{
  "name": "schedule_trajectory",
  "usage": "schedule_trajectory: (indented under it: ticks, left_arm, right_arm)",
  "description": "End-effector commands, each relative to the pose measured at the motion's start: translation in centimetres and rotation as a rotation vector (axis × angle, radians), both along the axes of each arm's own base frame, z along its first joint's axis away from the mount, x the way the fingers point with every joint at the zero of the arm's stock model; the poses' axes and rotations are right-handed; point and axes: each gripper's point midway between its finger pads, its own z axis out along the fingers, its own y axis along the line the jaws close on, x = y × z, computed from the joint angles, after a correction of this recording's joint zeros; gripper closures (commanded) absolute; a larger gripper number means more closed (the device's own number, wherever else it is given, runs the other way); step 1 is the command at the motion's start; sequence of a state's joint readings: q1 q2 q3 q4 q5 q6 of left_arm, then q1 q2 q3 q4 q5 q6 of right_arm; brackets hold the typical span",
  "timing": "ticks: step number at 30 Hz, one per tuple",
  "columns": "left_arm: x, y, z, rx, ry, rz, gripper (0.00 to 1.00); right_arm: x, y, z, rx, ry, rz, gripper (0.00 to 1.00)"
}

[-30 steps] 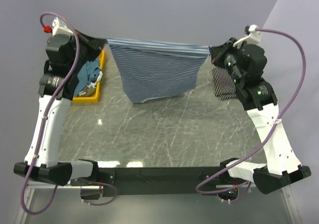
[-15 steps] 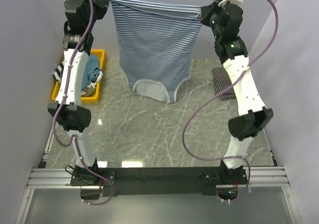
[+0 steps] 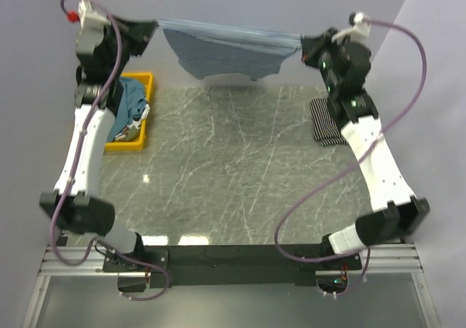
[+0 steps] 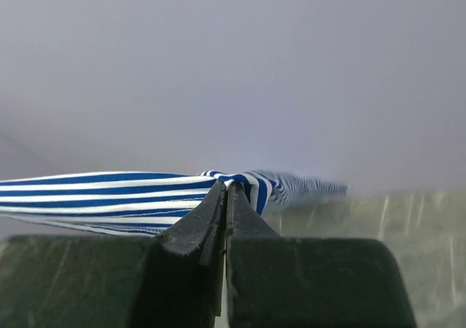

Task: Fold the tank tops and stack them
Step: Flatten the tank top out

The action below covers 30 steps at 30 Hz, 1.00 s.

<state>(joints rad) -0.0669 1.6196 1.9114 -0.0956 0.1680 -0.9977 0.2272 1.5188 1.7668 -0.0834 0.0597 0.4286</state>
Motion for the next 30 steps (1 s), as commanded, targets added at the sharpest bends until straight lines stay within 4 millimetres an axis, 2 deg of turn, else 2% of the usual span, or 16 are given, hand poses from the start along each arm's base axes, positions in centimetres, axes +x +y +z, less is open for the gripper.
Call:
schedule_trajectory:
  ticks: [1,2,5,6,7,8,10,11,13,14,17,18,21,25,26,30]
  left_arm:
    - [-4.1,1.0,-2.0,-0.042,0.008,0.015,0.99]
    - [-4.1,0.7,-8.2,-0.061,0.141,0.010,0.99]
    - [-8.1,-0.2,-12.6,-0.091,0.212,-0.007,0.99]
    - [-9.2,-0.6,-18.8,-0.083,0.344,-0.009,0.99]
    - [-11.4,-1.4,-19.7,-0.077,0.357,-0.033,0.99]
    - [-12.9,-1.6,-25.1,-0.062,0.462,-0.027,0.99]
    - [-16.2,-2.5,-28.1,-0.055,0.516,-0.062,0.99]
    - [-18.0,-2.5,-32.6,-0.043,0.606,-0.067,1.00]
    - [-20.8,-3.1,-34.5,-0.057,0.629,-0.104,0.99]
    - [-22.5,-3.0,-38.1,-0.050,0.711,-0.109,0.99]
    - [-26.1,-3.7,-41.8,-0.068,0.792,-0.167,1.00]
    - [-26.9,-3.9,-42.1,-0.074,0.792,-0.188,0.96]
    - [-29.1,-4.3,-43.9,-0.064,0.852,-0.229,0.81]
    - [-30.5,-4.2,-42.7,-0.026,0.827,-0.259,0.54]
    - [-30.3,-4.1,-41.6,-0.020,0.803,-0.254,0.52]
    - [-29.8,-3.2,-38.6,0.019,0.748,-0.211,0.50]
  right_arm:
    - [-3.1,-2.5,-3.0,0.059,0.021,-0.072,1.00]
    - [-4.3,-2.7,-6.5,0.055,0.087,-0.071,1.00]
    - [-7.2,-2.0,-11.9,0.081,0.196,-0.014,1.00]
    - [-7.9,-1.8,-17.2,0.071,0.301,-0.005,1.00]
    - [-8.9,-1.6,-19.7,0.097,0.362,0.007,1.00]
    - [-10.7,-1.4,-24.3,0.097,0.449,0.028,1.00]
    - [-12.9,-0.6,-28.8,0.126,0.541,0.062,1.00]
    - [-14.8,-0.8,-32.9,0.130,0.623,0.060,1.00]
    - [-17.0,-0.6,-36.4,0.155,0.700,0.065,1.00]
    - [-18.8,-0.9,-39.1,0.162,0.749,0.055,1.00]
    - [-21.9,-1.0,-42.4,0.211,0.806,0.063,0.85]
    - [-22.8,-1.0,-43.0,0.230,0.824,0.063,0.70]
    - [-24.0,-1.5,-42.8,0.262,0.786,0.052,0.50]
    - [-25.1,-2.9,-40.8,0.258,0.728,-0.005,0.46]
    - [-25.0,-2.9,-39.1,0.264,0.678,0.006,0.46]
    - [-24.9,-2.9,-38.2,0.209,0.670,0.022,0.49]
